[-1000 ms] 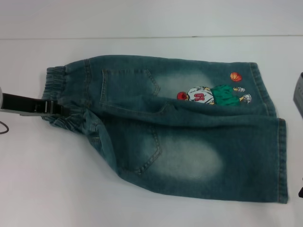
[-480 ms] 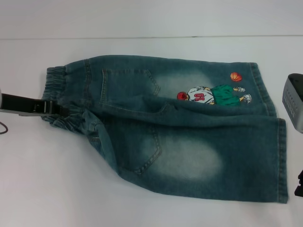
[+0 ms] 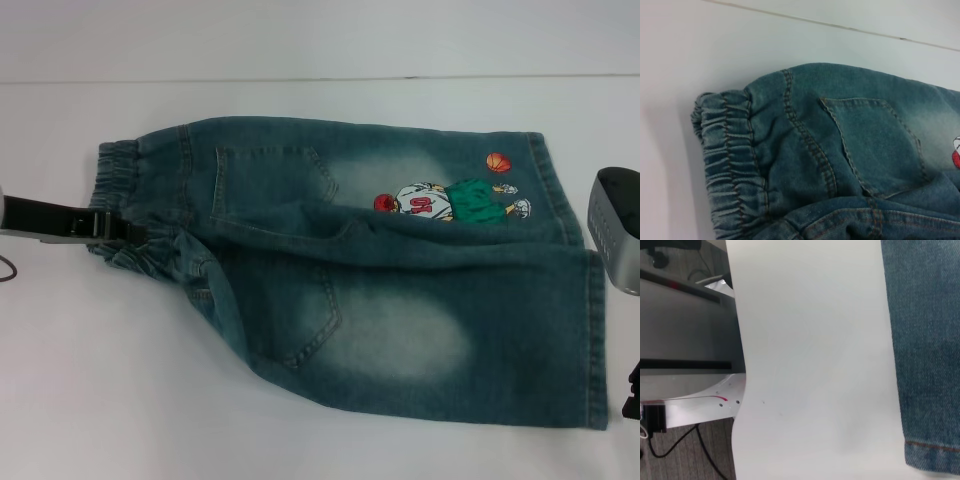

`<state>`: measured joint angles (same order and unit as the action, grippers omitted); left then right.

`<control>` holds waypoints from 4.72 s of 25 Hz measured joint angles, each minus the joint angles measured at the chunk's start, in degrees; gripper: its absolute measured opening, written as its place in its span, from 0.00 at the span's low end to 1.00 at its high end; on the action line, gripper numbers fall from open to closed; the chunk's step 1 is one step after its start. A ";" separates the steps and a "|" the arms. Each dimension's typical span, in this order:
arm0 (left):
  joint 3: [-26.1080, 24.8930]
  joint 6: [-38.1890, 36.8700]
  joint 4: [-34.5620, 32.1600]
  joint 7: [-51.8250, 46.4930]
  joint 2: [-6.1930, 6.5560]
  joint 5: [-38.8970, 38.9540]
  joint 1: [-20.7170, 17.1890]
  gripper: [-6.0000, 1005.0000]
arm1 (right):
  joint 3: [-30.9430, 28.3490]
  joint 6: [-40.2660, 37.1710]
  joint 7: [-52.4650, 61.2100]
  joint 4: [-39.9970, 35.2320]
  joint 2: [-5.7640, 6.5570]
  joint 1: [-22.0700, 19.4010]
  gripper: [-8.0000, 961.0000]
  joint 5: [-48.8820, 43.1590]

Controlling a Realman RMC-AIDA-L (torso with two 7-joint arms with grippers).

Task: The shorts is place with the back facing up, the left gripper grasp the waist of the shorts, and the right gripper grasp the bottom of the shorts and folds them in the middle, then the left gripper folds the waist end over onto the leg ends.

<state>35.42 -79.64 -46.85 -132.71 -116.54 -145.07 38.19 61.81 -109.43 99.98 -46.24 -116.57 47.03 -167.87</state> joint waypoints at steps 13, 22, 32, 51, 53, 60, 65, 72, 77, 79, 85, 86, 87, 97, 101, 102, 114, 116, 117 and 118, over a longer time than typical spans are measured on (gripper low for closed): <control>-0.20 0.01 0.21 0.46 0.00 0.05 0.05 0.05 | 0.93 1.66 0.47 0.96 -0.55 0.30 0.86 0.00; -0.25 0.03 0.27 0.57 0.00 0.05 0.05 0.05 | 1.19 2.31 0.44 1.23 -0.82 0.77 0.84 0.00; -0.27 0.18 0.27 0.69 0.00 0.05 -0.02 0.05 | 1.71 2.47 0.49 1.61 -0.85 0.91 0.83 0.01; -0.03 0.63 0.35 0.77 -0.05 0.05 -0.22 0.05 | 1.47 3.89 -0.04 2.31 -1.39 1.43 0.79 0.28; -0.03 0.64 0.57 0.98 -0.06 0.05 -0.23 0.05 | 1.03 3.90 -0.29 2.09 -1.39 1.46 0.79 0.51; -0.13 1.14 1.06 1.40 -0.09 0.05 -0.29 0.05 | 0.34 3.89 -0.95 1.79 -1.38 1.68 0.78 1.22; -0.09 1.45 1.54 1.62 -0.09 0.05 -0.36 0.05 | 0.20 3.88 -1.43 1.14 -1.38 1.82 0.77 2.51; -0.15 1.61 1.87 2.03 -0.09 0.05 -0.40 0.05 | 0.04 4.74 -2.13 0.82 -1.60 1.84 0.76 3.43; -0.27 1.62 1.86 2.12 -0.09 0.05 -0.41 0.05 | 0.01 6.19 -2.58 0.80 -2.18 1.84 0.75 3.44; -0.31 1.71 1.86 2.13 -0.09 0.05 -0.46 0.05 | 0.04 6.72 -2.90 0.79 -2.40 1.84 0.72 3.43; -0.35 1.99 2.23 2.14 -0.09 0.05 -0.48 0.05 | -0.12 6.98 -3.47 0.79 -2.52 1.84 0.59 3.43; -0.36 2.02 2.25 2.15 -0.09 0.05 -0.49 0.05 | -0.12 7.00 -3.49 0.79 -2.52 1.84 0.57 3.43; -0.36 2.05 2.26 2.17 -0.09 0.05 -0.48 0.05 | -0.12 7.03 -3.51 0.76 -2.52 1.84 0.55 3.43; -0.38 2.13 2.26 2.20 -0.03 0.05 -0.40 0.05 | -0.94 7.04 -4.06 0.07 -2.36 1.53 0.06 3.43; -0.54 2.02 2.07 2.20 -0.01 0.05 -0.40 0.05 | -4.37 6.28 -6.40 0.07 -1.73 1.21 0.06 3.53; -0.59 1.89 2.05 2.20 -0.01 0.08 -0.45 0.05 | -5.95 5.88 -7.33 0.07 -1.48 1.09 0.06 3.58; -0.65 2.13 0.68 2.37 -0.38 3.83 -2.66 0.05 | -27.06 10.04 -21.02 1.70 3.29 -7.83 0.06 20.29; -0.73 2.27 0.45 2.85 -0.48 5.17 -3.20 0.05 | -28.60 12.25 -22.43 2.08 3.18 -10.35 0.06 25.86; -0.77 2.31 0.43 3.31 -0.57 5.98 -3.61 0.05 | -29.30 13.61 -23.23 2.40 2.99 -11.76 0.06 29.26; -0.77 2.39 0.42 3.81 -0.68 6.90 -4.04 0.05 | -29.76 14.92 -23.92 2.77 2.85 -12.90 0.06 31.91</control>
<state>34.65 -77.24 -46.42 -128.90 -117.22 -138.17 34.15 32.05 -94.51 76.07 -43.47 -113.72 34.14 -135.96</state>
